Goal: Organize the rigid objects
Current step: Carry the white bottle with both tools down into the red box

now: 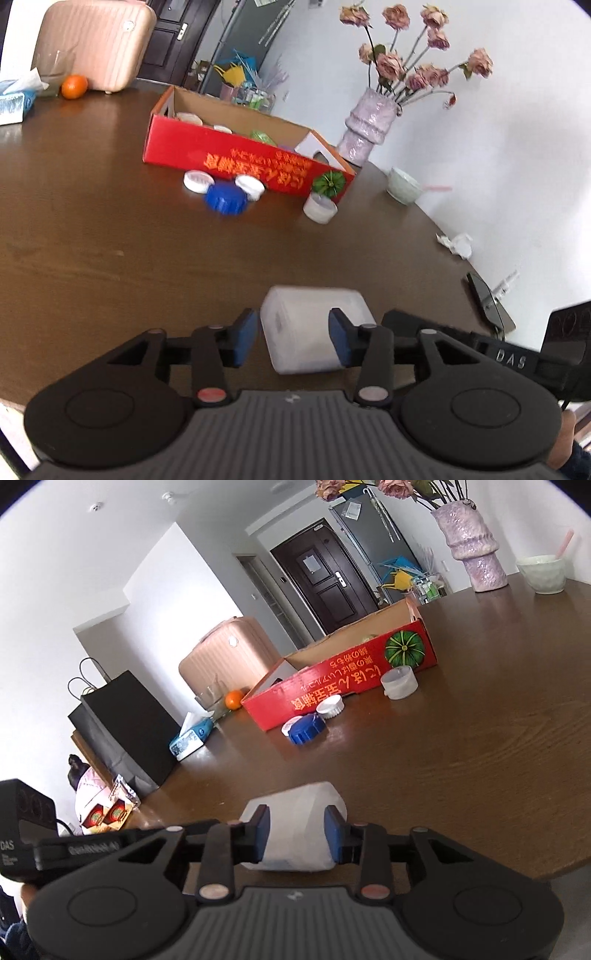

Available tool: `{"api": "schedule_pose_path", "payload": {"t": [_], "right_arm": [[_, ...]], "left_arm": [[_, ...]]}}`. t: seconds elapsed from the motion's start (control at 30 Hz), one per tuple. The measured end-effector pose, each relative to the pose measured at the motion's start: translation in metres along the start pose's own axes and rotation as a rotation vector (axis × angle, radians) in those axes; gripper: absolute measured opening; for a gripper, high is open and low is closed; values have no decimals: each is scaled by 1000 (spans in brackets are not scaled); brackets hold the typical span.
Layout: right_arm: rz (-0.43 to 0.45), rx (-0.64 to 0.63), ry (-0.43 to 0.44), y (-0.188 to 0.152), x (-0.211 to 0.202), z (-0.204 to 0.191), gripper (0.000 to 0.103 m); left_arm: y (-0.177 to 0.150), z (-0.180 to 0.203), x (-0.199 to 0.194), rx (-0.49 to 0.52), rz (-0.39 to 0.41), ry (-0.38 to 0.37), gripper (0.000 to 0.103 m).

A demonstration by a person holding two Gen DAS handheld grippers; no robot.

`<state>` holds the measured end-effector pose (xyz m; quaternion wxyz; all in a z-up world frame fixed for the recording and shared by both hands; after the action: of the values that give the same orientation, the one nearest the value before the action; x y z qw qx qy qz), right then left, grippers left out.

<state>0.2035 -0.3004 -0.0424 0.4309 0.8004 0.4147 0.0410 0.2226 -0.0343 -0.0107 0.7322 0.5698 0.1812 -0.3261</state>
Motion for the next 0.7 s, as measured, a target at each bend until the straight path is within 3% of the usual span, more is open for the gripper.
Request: {"api": "schedule_pose_path", "payload": {"t": [0.27,0.37,0.57,0.7], "right_arm": [[-46,38,-16,8,25,11,32],[-64,59,21,7,34,18,31],[-66,28,10,23,46,19,26],[-21,22,10,49,50,23,25]], "left_arm": [[7,-5,35,-41,-101,-42,43],[9,-7,42,-61,-120,-89,40],[29,-2,54,-36,-87,-77,36],[62,4,67,-23,-54,-106,35]]}}
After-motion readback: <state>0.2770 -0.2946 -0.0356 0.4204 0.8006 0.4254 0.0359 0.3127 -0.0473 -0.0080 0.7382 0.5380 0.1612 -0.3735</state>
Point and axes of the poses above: each gripper's, at about its wrist camera, not at the fingertips, and x roughly the way its jaws point, z to its right, y to its top, the point moved 1 cm from there along x, roughly the way its jaws point, and after that the axes turned 11 degrees about y, right-handed, at the moved point
